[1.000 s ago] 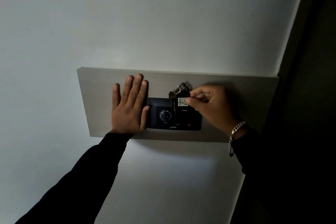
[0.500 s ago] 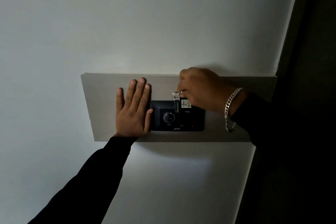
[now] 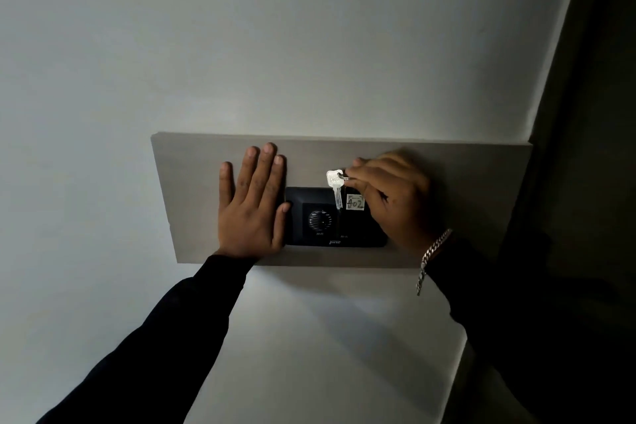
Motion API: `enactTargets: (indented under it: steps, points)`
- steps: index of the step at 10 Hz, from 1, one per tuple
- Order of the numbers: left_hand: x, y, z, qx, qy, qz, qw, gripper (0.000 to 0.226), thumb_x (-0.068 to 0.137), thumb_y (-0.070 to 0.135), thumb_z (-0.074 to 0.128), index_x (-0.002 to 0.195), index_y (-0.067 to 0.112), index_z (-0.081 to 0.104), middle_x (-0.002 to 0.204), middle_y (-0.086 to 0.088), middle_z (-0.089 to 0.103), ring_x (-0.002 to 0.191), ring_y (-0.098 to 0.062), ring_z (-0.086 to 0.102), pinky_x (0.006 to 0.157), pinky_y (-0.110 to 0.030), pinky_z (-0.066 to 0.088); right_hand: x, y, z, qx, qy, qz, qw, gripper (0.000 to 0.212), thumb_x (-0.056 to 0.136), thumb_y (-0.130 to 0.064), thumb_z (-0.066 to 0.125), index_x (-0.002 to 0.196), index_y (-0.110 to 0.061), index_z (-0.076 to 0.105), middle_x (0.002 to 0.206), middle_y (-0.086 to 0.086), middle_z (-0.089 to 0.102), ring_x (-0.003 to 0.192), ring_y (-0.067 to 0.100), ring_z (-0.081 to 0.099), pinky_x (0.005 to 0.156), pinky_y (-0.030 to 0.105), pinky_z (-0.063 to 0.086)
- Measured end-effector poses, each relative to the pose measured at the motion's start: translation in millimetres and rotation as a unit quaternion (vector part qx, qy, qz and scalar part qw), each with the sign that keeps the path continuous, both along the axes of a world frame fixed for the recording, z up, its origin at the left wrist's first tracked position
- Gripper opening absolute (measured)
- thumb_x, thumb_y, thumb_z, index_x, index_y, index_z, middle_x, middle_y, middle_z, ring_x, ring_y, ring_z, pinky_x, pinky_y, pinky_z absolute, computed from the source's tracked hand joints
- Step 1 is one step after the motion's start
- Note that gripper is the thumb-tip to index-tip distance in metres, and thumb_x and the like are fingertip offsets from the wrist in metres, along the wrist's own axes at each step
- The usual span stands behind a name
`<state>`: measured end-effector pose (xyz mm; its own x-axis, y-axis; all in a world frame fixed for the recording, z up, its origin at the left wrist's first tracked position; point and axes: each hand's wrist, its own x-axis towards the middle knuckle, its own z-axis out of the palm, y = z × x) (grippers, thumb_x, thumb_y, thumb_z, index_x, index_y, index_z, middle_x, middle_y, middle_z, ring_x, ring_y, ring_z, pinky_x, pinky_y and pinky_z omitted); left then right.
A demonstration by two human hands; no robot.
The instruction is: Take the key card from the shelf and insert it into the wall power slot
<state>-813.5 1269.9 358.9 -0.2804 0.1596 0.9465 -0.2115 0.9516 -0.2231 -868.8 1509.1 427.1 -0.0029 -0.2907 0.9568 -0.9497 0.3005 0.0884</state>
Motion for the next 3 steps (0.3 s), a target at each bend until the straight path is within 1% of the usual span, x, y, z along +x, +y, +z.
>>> enactTargets:
  steps: [1,2,3]
  points:
    - [2,3,0,0.006,-0.006,0.007,1.0,0.064,0.096,0.038,0.025,0.154,0.01,0.024,0.163,-0.011,0.024,0.154,-0.028,0.016,0.125,-0.053,0.007,3,0,-4,-0.003,-0.011,0.007,1.0,0.01,0.088,-0.011,0.066,0.09,-0.006,0.075,0.086,0.008,0.076,0.08,0.023,0.067,0.073,0.033,0.053]
    - [11,7,6,0.026,-0.031,-0.01,0.999,0.064,0.097,0.038,0.025,0.154,0.009,0.022,0.163,-0.012,0.021,0.155,-0.028,0.012,0.123,-0.058,0.008,6,2,2,0.006,-0.037,0.023,0.999,0.013,0.088,-0.01,0.065,0.096,-0.006,0.075,0.095,0.008,0.077,0.089,0.021,0.069,0.079,0.037,0.054]
    - [12,20,17,0.067,-0.03,-0.075,0.994,0.066,0.097,0.038,0.029,0.154,0.004,0.021,0.164,-0.016,0.018,0.155,-0.03,0.011,0.122,-0.061,0.005,16,10,-1,-0.009,-0.043,-0.009,0.999,0.019,0.086,-0.016,0.067,0.103,-0.009,0.074,0.109,0.006,0.075,0.101,0.017,0.069,0.087,0.04,0.055]
